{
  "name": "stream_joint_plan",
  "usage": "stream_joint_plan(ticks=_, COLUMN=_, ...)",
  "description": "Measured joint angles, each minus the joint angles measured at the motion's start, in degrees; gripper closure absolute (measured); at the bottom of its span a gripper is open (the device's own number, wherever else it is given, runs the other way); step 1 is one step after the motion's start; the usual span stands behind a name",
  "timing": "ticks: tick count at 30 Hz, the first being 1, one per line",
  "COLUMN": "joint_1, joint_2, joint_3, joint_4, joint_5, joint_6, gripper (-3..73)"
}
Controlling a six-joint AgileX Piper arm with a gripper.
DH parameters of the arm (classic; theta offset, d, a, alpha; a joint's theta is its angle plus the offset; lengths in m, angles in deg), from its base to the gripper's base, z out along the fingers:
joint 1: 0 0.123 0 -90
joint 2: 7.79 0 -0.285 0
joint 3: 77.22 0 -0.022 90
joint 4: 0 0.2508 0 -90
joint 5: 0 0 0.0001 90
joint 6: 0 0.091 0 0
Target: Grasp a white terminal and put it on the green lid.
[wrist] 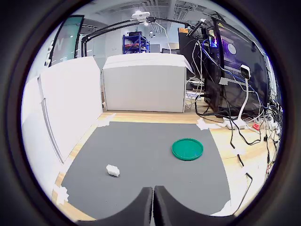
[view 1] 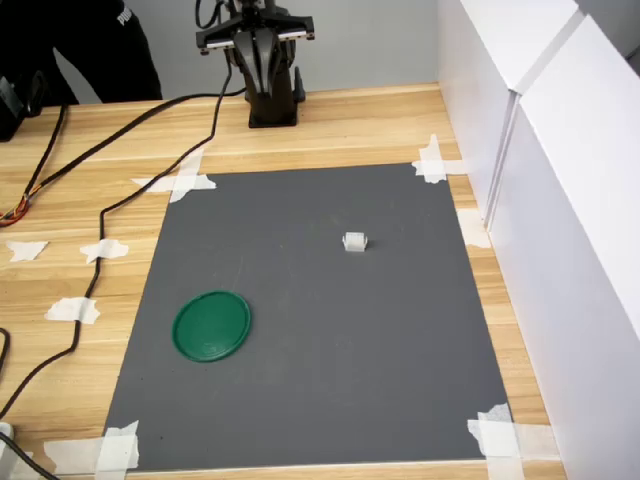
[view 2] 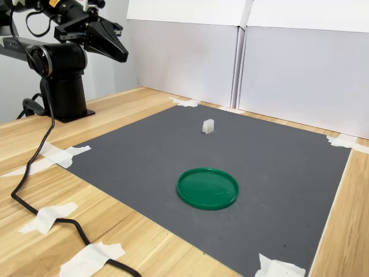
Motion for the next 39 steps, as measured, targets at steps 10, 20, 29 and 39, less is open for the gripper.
stream_joint_plan(ticks=10, joint_1=0.0, joint_2=7.1, joint_3=-3.0, joint_4=0.2, joint_5=-0.2, joint_6=-3.9, gripper=71.1)
stream_joint_plan(ticks=20, joint_1=0.0, joint_2=25.2, joint_3=-16.1, joint_4=4.3, joint_5=5.3, joint_6=-8.5, gripper=71.1)
stream_joint_plan(ticks=29, joint_1=0.0, joint_2=40.2, joint_3=-28.0, joint_4=13.2, joint_5=9.6, joint_6=-25.1, gripper=71.1)
stream_joint_plan(ticks=39, joint_1=0.1, joint_2=52.5, joint_3=-41.7, joint_4=14.4, joint_5=18.7, joint_6=-28.4, gripper=71.1)
